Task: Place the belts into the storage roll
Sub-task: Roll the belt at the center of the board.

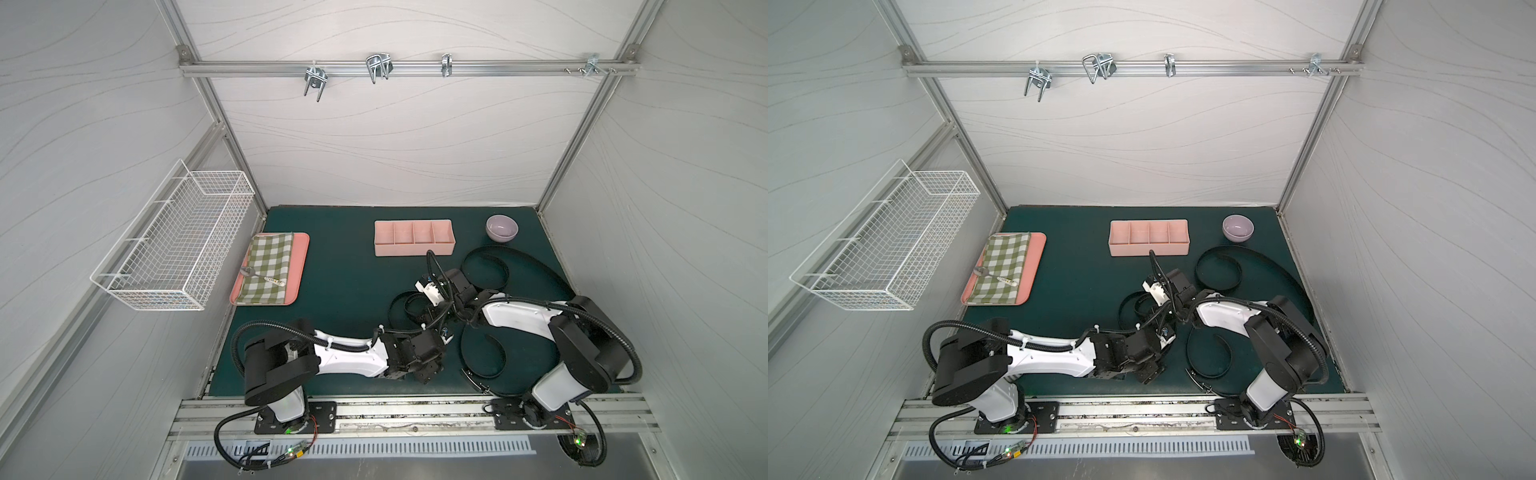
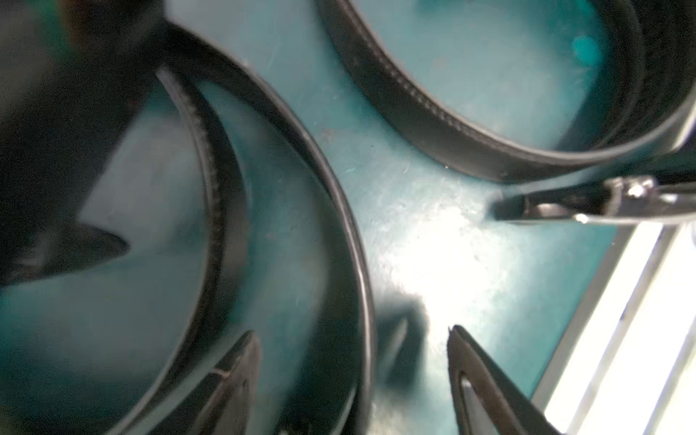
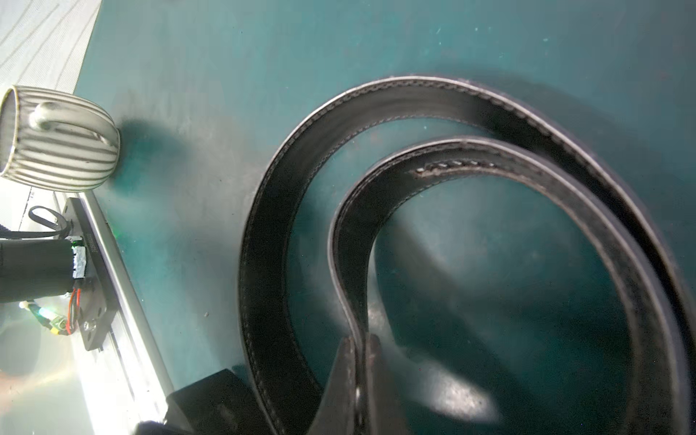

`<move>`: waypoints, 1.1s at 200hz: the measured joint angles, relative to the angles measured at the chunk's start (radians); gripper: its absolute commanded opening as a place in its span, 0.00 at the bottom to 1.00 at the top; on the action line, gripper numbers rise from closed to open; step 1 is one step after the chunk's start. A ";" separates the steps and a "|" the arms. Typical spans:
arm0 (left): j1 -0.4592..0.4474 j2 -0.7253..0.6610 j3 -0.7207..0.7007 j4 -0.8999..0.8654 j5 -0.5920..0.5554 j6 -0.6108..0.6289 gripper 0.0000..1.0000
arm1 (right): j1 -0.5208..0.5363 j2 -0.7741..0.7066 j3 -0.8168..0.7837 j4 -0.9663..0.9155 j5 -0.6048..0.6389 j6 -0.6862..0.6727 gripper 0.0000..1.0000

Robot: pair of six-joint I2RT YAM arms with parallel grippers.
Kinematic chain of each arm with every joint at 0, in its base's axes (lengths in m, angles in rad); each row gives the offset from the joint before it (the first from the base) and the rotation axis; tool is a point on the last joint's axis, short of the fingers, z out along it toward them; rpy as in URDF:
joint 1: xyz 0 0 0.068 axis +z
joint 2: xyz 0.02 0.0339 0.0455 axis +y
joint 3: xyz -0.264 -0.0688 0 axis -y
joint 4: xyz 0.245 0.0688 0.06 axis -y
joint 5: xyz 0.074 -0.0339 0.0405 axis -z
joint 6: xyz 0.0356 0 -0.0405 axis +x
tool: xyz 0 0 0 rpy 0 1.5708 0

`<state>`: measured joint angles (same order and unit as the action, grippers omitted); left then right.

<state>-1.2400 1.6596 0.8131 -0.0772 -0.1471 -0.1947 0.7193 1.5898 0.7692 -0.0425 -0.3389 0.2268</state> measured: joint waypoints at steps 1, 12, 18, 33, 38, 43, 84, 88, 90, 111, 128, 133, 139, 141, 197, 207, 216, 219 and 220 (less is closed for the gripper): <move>0.000 0.002 0.000 0.000 0.002 0.000 0.57 | 0.000 0.000 0.000 0.000 0.000 0.001 0.01; 0.000 0.012 -0.002 0.000 -0.005 -0.007 0.42 | 0.000 0.002 0.000 0.002 -0.002 0.003 0.01; 0.000 0.015 -0.005 0.000 -0.008 -0.013 0.36 | 0.000 0.003 0.000 0.003 -0.003 0.005 0.01; 0.000 0.015 -0.019 0.008 -0.028 -0.018 0.28 | 0.000 0.007 0.000 0.005 -0.003 0.009 0.01; 0.000 0.012 -0.026 0.016 -0.032 -0.027 0.26 | 0.000 0.008 0.000 0.005 -0.003 0.009 0.00; 0.000 0.007 -0.035 0.022 -0.041 -0.027 0.25 | 0.000 0.010 0.000 0.006 -0.002 0.009 0.00; 0.023 -0.137 -0.182 0.016 -0.109 -0.100 0.11 | -0.002 0.012 0.002 0.001 0.011 0.011 0.00; 0.035 -0.158 -0.201 0.010 -0.110 -0.113 0.10 | -0.002 0.012 0.002 -0.002 0.013 0.011 0.00; 0.042 -0.169 -0.210 0.005 -0.113 -0.118 0.10 | -0.002 0.011 0.002 -0.003 0.015 0.011 0.00; 0.148 -0.287 -0.303 -0.037 -0.115 -0.186 0.09 | 0.009 0.008 0.004 -0.019 0.037 0.008 0.00; 0.236 -0.364 -0.349 -0.087 -0.118 -0.237 0.09 | 0.030 0.002 0.009 -0.032 0.067 0.001 0.00; 0.260 -0.382 -0.356 -0.104 -0.118 -0.251 0.09 | 0.039 0.001 0.012 -0.035 0.076 0.000 0.00; 0.290 -0.399 -0.361 -0.124 -0.115 -0.269 0.09 | 0.050 0.000 0.014 -0.039 0.089 -0.005 0.00; 0.299 -0.403 -0.361 -0.132 -0.113 -0.274 0.09 | 0.053 -0.001 0.015 -0.040 0.093 -0.006 0.00; 0.652 -0.330 -0.197 -0.284 -0.067 -0.319 0.04 | 0.162 -0.026 0.011 -0.057 0.174 -0.016 0.00; 0.727 -0.272 -0.141 -0.290 -0.046 -0.309 0.02 | 0.180 -0.031 0.004 -0.057 0.177 -0.016 0.00; 0.789 -0.214 -0.090 -0.292 -0.026 -0.298 0.00 | 0.196 -0.035 0.000 -0.056 0.179 -0.015 0.00; 0.810 -0.194 -0.074 -0.291 -0.021 -0.294 0.00 | 0.203 -0.037 -0.002 -0.055 0.179 -0.015 0.00; 0.819 -0.186 -0.067 -0.292 -0.014 -0.294 0.00 | 0.206 -0.038 -0.003 -0.055 0.180 -0.015 0.00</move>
<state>-0.4210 1.4734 0.7464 -0.3691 -0.1616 -0.4889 0.9249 1.5520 0.7662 -0.0975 -0.1593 0.2119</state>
